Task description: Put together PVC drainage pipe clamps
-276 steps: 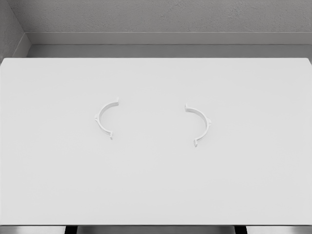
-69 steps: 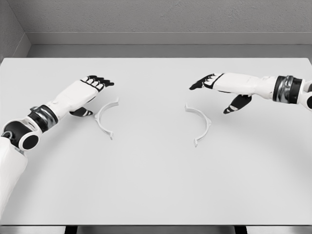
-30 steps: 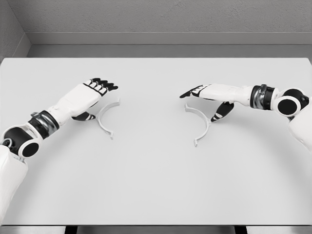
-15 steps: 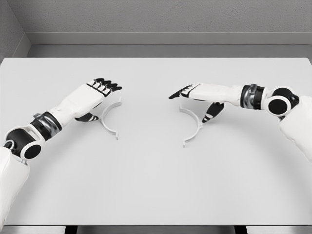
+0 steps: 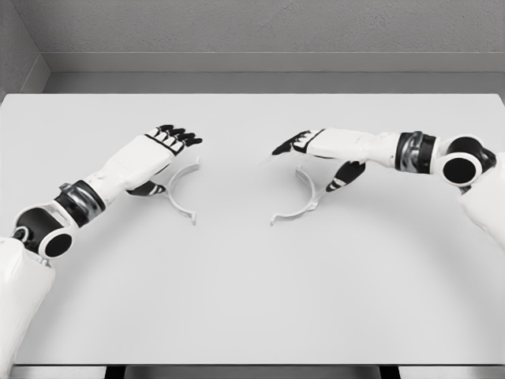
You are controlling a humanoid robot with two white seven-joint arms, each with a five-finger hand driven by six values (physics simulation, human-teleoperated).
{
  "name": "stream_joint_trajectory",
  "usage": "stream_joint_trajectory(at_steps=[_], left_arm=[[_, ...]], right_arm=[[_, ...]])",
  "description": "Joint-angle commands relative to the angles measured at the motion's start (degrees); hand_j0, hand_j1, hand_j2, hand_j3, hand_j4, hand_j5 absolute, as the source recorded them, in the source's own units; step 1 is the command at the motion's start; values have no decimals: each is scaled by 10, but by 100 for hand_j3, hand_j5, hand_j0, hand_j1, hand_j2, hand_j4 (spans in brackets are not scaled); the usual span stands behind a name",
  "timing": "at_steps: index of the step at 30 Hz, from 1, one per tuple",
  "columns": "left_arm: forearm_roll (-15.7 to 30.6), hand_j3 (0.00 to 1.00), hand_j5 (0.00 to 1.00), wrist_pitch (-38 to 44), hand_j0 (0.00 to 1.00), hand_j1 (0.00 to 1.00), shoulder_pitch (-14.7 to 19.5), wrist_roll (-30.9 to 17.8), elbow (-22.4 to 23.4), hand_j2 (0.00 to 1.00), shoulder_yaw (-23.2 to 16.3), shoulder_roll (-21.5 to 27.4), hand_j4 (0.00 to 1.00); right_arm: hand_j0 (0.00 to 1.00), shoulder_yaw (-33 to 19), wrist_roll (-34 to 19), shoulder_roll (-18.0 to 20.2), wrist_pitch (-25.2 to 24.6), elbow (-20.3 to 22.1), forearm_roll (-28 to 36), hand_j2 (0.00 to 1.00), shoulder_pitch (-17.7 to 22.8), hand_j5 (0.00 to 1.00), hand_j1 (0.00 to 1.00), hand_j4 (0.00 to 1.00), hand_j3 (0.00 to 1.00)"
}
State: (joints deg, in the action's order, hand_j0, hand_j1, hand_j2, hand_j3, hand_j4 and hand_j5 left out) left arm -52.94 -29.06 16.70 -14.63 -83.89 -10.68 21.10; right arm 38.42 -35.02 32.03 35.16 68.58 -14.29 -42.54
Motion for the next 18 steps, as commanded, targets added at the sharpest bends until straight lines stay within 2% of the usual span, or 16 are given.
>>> stream_joint_trajectory(at_steps=[1, 2, 4, 7, 10, 12, 18], left_arm=[[3, 100, 100, 1, 100, 100, 0, 0, 4, 100, 3, 3, 100], [3, 100, 100, 1, 100, 100, 0, 0, 7, 100, 11, 3, 100], [3, 100, 100, 1, 100, 100, 7, 0, 29, 100, 15, 4, 100], [0, 100, 100, 1, 100, 100, 17, 0, 50, 100, 14, 5, 100], [-3, 100, 100, 1, 100, 100, 20, 0, 63, 100, 14, 3, 100], [-3, 100, 100, 1, 100, 100, 23, 0, 63, 100, 8, 1, 100], [-3, 100, 100, 1, 100, 100, 22, 0, 56, 100, -3, -13, 100]], right_arm=[[100, -29, 0, 18, -2, 3, 5, 100, 0, 100, 100, 100, 100], [100, -28, 0, 14, -2, -8, 2, 100, -1, 100, 100, 100, 100], [100, -23, 0, -22, -2, -82, -2, 100, -6, 100, 100, 100, 100], [100, -24, 0, -57, -2, -141, -28, 100, -20, 100, 100, 100, 100], [100, -24, 0, -69, -2, -149, -39, 100, -28, 100, 100, 100, 100], [100, -24, 0, -83, -2, -169, -50, 100, -29, 100, 100, 100, 100], [100, -22, 0, -87, -2, -153, -54, 100, -32, 100, 100, 100, 100]])
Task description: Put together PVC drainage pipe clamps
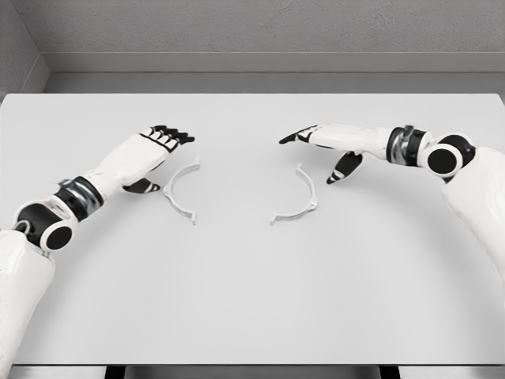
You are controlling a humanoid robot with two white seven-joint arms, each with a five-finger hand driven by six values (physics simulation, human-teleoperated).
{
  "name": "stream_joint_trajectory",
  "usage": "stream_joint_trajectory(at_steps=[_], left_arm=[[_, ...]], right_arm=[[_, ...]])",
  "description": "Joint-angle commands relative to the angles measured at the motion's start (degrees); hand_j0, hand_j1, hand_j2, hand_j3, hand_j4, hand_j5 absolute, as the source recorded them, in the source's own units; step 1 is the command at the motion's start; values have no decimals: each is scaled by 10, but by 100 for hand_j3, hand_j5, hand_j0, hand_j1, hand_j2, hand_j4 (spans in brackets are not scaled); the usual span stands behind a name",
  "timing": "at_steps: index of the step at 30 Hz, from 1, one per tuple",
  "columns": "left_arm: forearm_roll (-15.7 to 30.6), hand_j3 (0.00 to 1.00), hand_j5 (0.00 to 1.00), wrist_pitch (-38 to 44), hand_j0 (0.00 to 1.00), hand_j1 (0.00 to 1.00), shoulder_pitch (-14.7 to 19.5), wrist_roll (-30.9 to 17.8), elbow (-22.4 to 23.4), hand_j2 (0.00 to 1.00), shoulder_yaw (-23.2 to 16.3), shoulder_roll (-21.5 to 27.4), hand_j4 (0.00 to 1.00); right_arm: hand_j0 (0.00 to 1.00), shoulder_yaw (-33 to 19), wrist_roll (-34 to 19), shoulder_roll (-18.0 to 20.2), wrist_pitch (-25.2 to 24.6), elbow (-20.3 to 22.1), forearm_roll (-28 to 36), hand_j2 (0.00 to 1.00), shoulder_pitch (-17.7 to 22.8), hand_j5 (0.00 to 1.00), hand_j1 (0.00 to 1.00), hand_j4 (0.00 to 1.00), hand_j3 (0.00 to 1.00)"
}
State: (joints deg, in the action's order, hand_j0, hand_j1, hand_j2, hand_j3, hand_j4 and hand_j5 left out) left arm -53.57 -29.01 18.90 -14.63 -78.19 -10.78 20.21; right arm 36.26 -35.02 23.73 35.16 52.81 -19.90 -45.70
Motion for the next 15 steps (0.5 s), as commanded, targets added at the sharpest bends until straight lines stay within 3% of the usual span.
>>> stream_joint_trajectory(at_steps=[1, 4, 13, 15], left_arm=[[3, 100, 100, 1, 100, 100, 0, 0, -1, 100, -6, -4, 100], [3, 100, 100, 1, 100, 100, 0, 0, -1, 100, -12, -9, 100], [3, 100, 100, 1, 100, 100, 0, 0, -11, 100, -16, -19, 100], [3, 100, 100, 1, 100, 100, -2, 0, -16, 100, -16, -19, 100]], right_arm=[[100, 0, 0, -3, -2, 8, 2, 100, 0, 100, 100, 100, 100], [100, 6, 0, -7, -2, 37, 1, 100, 1, 100, 100, 100, 100], [100, 14, 0, -12, -2, 41, 1, 100, 0, 100, 100, 100, 100], [100, 16, 0, -11, -2, 57, 1, 100, 1, 100, 100, 100, 100]])
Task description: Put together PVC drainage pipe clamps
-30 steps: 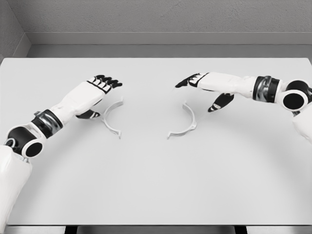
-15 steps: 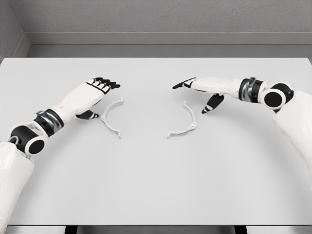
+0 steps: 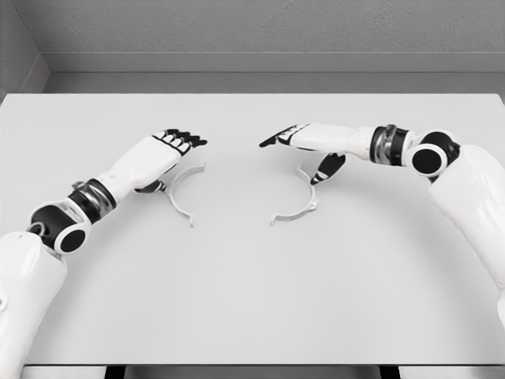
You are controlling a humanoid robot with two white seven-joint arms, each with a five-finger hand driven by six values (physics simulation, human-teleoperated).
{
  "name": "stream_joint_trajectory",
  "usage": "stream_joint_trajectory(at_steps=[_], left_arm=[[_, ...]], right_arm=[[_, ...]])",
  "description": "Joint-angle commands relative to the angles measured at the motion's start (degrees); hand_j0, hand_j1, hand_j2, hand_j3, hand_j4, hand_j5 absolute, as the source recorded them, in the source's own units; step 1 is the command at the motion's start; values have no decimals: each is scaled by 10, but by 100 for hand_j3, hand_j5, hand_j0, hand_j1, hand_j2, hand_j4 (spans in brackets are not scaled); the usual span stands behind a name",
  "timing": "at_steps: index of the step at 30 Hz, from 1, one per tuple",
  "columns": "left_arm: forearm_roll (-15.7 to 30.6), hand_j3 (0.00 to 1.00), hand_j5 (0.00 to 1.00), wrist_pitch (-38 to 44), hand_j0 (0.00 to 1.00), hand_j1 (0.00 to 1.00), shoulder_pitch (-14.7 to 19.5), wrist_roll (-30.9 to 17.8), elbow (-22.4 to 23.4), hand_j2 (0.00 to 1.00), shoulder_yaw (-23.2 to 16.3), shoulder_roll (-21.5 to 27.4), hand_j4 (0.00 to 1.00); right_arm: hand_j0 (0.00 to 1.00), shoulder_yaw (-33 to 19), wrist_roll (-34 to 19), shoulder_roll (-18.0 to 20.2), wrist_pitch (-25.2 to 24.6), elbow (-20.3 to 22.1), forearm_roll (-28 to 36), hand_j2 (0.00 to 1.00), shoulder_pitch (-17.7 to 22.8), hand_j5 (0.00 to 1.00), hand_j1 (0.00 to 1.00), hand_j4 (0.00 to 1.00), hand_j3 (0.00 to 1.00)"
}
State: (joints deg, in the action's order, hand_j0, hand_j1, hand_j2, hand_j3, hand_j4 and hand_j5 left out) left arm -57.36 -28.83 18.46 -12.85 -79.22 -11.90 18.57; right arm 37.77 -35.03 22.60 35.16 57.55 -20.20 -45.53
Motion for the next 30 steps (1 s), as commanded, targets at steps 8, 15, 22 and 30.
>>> stream_joint_trajectory(at_steps=[8, 15, 22, 30], left_arm=[[43, 100, 100, -1, 100, 100, -8, -17, -35, 100, -2, -2, 100], [42, 100, 100, -1, 100, 100, -10, -17, -39, 100, -3, -3, 100], [42, 100, 100, 15, 100, 100, -11, -17, -53, 100, -8, -13, 100], [42, 100, 100, 16, 100, 100, -11, -17, -59, 100, -9, -19, 100]], right_arm=[[100, -7, 0, 7, -5, -15, 7, 100, 4, 100, 100, 100, 100], [100, -7, 0, 6, -6, -46, 6, 100, 1, 100, 100, 100, 100], [100, -1, 0, 2, -6, -41, 6, 100, 1, 100, 100, 100, 100], [100, 1, 0, -8, -7, -37, 4, 100, -1, 100, 100, 100, 100]])
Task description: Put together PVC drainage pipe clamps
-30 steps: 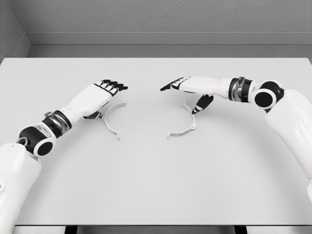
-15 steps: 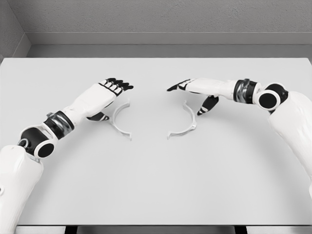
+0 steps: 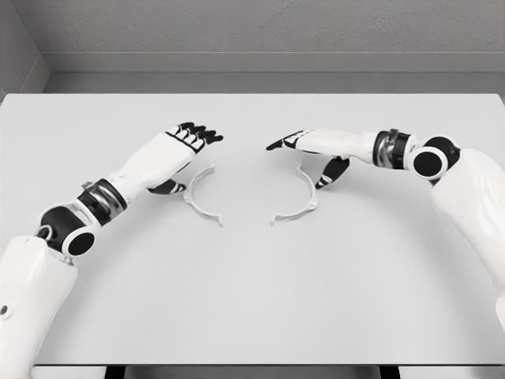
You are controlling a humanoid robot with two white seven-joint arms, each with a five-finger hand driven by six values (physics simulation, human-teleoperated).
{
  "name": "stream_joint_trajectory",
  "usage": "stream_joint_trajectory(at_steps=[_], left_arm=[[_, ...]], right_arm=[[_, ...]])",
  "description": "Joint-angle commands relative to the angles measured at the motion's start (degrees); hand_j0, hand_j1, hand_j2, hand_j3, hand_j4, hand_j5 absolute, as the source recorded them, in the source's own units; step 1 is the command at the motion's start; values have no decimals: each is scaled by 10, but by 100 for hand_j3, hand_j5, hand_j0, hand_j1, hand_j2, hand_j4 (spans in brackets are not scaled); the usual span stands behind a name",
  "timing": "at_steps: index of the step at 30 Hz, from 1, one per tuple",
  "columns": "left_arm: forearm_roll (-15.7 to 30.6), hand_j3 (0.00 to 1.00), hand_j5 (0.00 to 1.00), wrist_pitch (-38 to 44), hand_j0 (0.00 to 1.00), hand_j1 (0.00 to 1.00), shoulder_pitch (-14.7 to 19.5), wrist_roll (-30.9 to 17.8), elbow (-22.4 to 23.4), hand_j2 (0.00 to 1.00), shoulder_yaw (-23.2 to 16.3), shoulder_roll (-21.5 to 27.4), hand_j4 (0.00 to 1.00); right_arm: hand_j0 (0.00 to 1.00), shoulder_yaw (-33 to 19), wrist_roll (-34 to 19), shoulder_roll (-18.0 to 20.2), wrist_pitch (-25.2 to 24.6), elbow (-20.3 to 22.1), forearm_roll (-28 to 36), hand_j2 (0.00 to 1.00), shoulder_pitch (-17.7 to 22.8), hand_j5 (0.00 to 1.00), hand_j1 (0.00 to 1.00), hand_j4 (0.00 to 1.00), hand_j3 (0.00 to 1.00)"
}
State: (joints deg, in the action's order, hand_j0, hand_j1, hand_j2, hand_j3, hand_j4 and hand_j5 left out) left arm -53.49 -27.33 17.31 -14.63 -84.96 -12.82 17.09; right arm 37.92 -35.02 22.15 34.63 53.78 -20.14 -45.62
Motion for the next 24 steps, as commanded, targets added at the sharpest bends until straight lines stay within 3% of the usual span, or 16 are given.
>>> stream_joint_trajectory(at_steps=[1, 5, 10, 24], left_arm=[[3, 100, 100, 1, 100, 100, 0, 0, -3, 100, 0, -6, 100], [4, 100, 100, 1, 100, 100, 1, 0, 1, 100, 7, -1, 100], [6, 100, 100, 1, 100, 100, -4, 0, 10, 100, 45, 4, 100], [4, 100, 100, -5, 100, 100, -29, 0, -10, 100, 28, 10, 100]], right_arm=[[100, 0, 0, -4, -2, 2, 3, 100, 0, 100, 100, 100, 100], [100, 0, 0, -6, -14, 26, -4, 100, 1, 100, 100, 100, 100], [100, 7, 0, -8, -14, 37, -4, 100, 0, 100, 100, 100, 100], [100, 20, 0, -21, -15, 53, -3, 100, 1, 100, 100, 100, 100]])
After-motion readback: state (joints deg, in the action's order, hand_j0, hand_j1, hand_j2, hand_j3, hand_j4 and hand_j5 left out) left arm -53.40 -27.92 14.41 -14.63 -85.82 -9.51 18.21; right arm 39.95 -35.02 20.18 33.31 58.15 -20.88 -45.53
